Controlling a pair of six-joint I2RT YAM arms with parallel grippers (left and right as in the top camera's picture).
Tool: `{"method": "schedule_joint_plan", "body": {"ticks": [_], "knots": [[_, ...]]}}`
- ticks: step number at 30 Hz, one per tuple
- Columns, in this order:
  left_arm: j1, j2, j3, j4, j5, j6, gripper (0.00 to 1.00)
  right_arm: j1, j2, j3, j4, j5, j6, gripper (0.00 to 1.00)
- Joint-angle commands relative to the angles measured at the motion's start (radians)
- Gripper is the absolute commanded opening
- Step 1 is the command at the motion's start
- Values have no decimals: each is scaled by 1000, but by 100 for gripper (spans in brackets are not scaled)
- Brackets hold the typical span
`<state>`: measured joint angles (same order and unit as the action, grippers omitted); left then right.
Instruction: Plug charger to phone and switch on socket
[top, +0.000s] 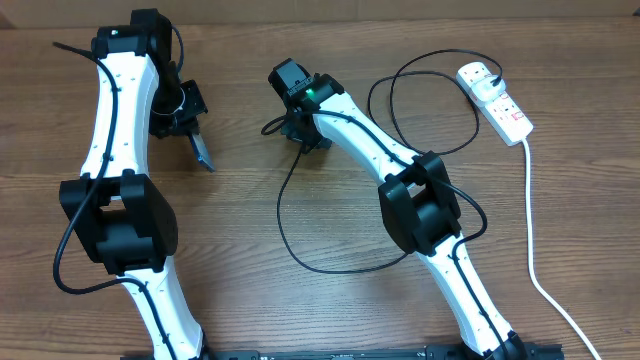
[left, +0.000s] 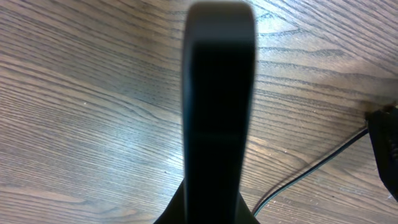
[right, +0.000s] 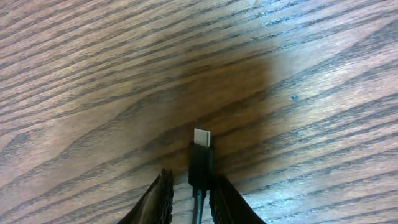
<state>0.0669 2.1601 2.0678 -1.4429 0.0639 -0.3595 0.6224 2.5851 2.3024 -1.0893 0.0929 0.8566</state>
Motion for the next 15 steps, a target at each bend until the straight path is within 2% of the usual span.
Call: {"method": "schedule_joint_plan", "body": {"ticks": [1,15], "knots": [[-4,-29,11,3,14,23,4,0,29,-58,4,-35,1,20],[-4,-29,11,3,14,23,4,-1,29,-64,0,-36,0,9]]}}
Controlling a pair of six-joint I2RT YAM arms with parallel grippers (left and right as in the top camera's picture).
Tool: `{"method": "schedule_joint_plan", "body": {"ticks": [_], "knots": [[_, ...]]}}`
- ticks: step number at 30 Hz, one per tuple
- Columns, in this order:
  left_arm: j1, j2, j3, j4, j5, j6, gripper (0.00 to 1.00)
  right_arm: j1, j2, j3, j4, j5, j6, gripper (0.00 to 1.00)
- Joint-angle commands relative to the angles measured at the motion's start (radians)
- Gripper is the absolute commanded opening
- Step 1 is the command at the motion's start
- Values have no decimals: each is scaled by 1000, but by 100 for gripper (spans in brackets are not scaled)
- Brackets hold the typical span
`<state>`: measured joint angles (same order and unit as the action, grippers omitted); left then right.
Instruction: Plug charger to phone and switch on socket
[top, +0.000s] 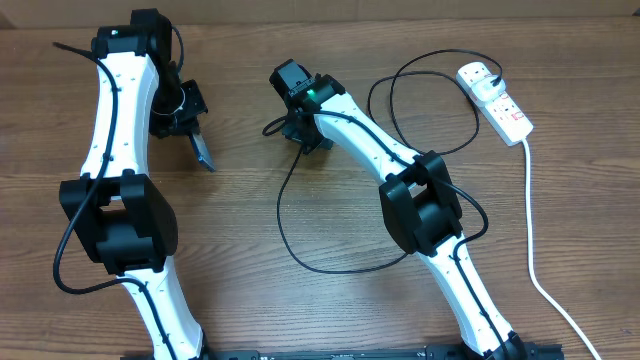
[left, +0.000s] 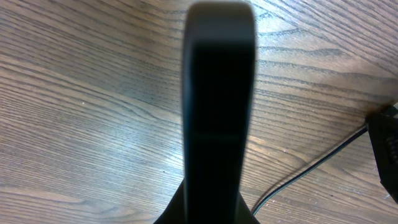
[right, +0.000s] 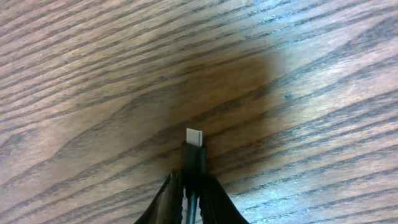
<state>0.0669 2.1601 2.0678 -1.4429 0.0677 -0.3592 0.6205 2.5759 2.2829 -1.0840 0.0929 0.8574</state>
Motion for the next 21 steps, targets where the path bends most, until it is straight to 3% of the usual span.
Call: {"method": "schedule_joint_plan", "body": {"ticks": [1,12,16,21], "knots": [[-4,-29,11,3,11,23,4,1,38,-45,-6,-36,-1,8],[-4,-29,11,4,11,23,4,-4,38,-45,-6,-96,-1,6],[-4,-29,11,3,11,23,4,-4,38,-45,-6,-130,-1,18],[-4,-29,11,3,11,23,4,-4,38,-45,-22,-137,-1,18]]}}
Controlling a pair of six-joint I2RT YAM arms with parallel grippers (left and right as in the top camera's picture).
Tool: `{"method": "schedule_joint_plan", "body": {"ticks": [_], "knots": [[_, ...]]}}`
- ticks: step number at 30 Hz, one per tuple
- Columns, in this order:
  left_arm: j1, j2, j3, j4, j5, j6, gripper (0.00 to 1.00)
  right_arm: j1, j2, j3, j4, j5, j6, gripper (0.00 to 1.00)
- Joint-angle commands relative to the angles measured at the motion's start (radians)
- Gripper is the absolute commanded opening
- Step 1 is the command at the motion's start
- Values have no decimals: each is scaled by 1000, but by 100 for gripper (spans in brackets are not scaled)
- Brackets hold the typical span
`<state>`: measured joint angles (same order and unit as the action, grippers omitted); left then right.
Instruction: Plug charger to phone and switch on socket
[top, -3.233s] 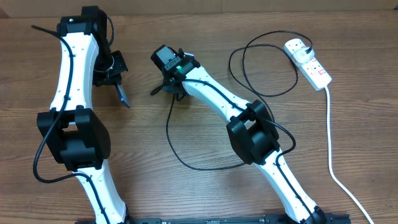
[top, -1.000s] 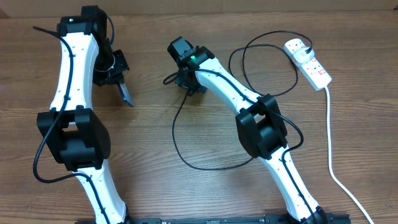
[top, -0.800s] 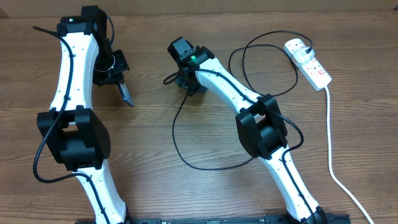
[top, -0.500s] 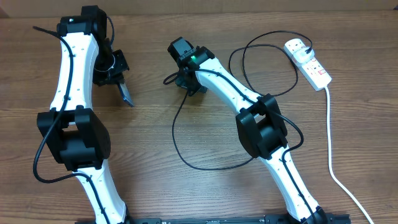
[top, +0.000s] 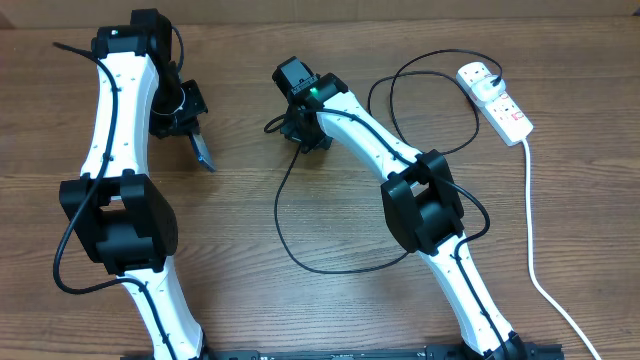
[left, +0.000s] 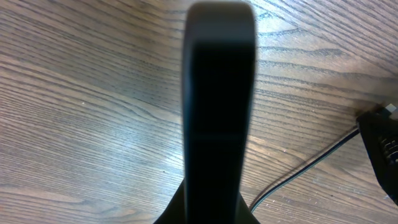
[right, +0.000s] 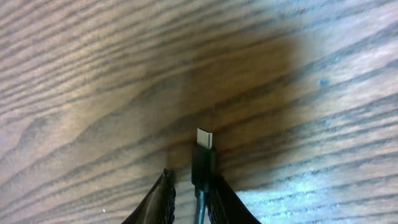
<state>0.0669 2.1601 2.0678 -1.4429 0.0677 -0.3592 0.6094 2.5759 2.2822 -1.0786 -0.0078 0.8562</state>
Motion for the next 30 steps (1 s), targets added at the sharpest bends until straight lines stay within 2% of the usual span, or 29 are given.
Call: {"method": "schedule_joint_plan", "body": {"ticks": [1,4,12,16,19,23,27,30], "knots": [[-4,-29,11,3,11,23,4,7,38,-44,-28,-34,0,17],[-4,-29,11,3,11,23,4,6,38,-44,-30,-30,0,13],[-4,-29,11,3,11,23,4,6,38,-44,-43,2,1,12],[-4,-29,11,3,11,23,4,6,38,-44,-42,1,0,7],[-4,-29,11,3,11,23,4,6,38,-43,-37,-37,0,4],[-4,-29,11,3,21,24,4,-5,37,-28,-28,-98,-28,4],[-4,-29,11,12,146,92,4,-23,26,10,-44,-150,-87,4],[-4,-29,11,21,291,172,4,-40,-14,18,-66,-219,-107,4]]}}
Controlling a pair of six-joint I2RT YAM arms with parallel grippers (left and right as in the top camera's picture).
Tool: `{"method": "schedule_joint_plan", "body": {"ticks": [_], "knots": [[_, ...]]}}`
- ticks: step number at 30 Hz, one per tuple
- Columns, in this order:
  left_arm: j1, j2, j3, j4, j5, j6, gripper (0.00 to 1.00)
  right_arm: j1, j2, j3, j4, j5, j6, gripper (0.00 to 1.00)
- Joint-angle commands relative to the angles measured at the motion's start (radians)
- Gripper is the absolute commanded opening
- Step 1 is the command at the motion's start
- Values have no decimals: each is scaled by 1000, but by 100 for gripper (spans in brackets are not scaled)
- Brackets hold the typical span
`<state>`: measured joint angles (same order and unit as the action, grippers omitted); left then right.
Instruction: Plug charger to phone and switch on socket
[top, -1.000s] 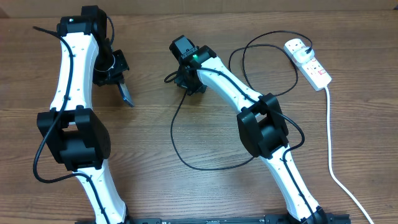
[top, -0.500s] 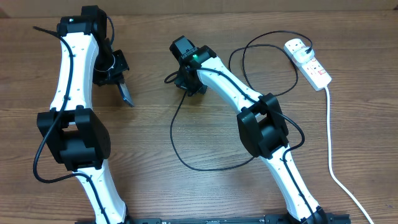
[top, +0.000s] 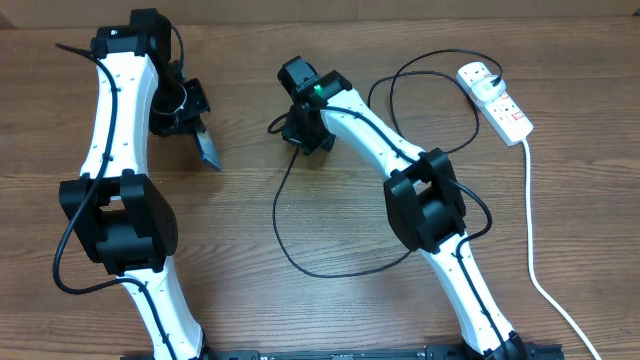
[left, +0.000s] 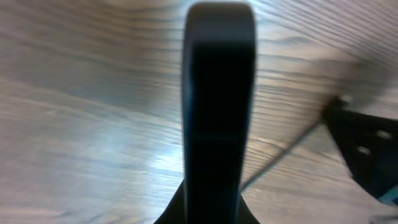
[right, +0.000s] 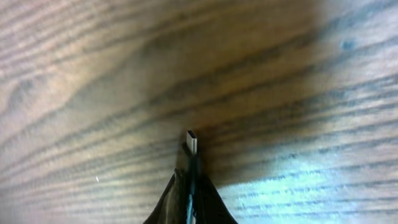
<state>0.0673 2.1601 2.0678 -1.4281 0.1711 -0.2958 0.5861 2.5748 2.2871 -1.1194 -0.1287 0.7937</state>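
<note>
The phone is a dark slab held on edge above the table, my left gripper shut on it. In the left wrist view the phone fills the middle and hides the gripper's fingertips. My right gripper is to the right of the phone, shut on the black charger plug, whose metal tip points away from the fingers. The cable loops to the white socket strip at the far right.
The wooden table carries the loose black cable loop between the arms. A white lead runs from the socket strip toward the front right edge. The right gripper shows at the right of the left wrist view.
The right gripper's fingers, then slightly apart beside the plug, are now shut on it, and the plug shows narrower. The phone has shifted a little right; the right gripper looks nearer to it.
The left gripper held the phone on edge at every moment. The right fingers flanked the plug with a gap, then pinched it, then stood slightly apart, and now pinch it. Phone and plug have come slightly closer together.
</note>
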Motion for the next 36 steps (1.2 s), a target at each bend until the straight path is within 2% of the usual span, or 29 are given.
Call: {"method": "schedule_joint_plan", "body": {"ticks": [1,5,7,15,19,24,31,36], "knots": [[-4,-29,11,9,237,132,4,-23,-31,13,-37,-112,-46,4],[-4,-29,11,19,568,273,4,-52,-130,13,-82,-215,-168,4],[-2,-29,11,27,699,301,4,-62,-172,13,-113,-270,-222,4],[29,-29,11,81,1040,301,4,-97,-333,13,-308,-572,-542,4],[51,-29,11,96,1181,301,4,-101,-393,13,-436,-653,-702,4],[62,-29,11,125,1307,300,4,-94,-445,13,-575,-682,-834,4],[60,-29,11,124,1405,300,4,-61,-536,10,-575,-700,-848,4],[60,-29,11,123,1411,290,4,-16,-650,10,-575,-642,-842,4]]}}
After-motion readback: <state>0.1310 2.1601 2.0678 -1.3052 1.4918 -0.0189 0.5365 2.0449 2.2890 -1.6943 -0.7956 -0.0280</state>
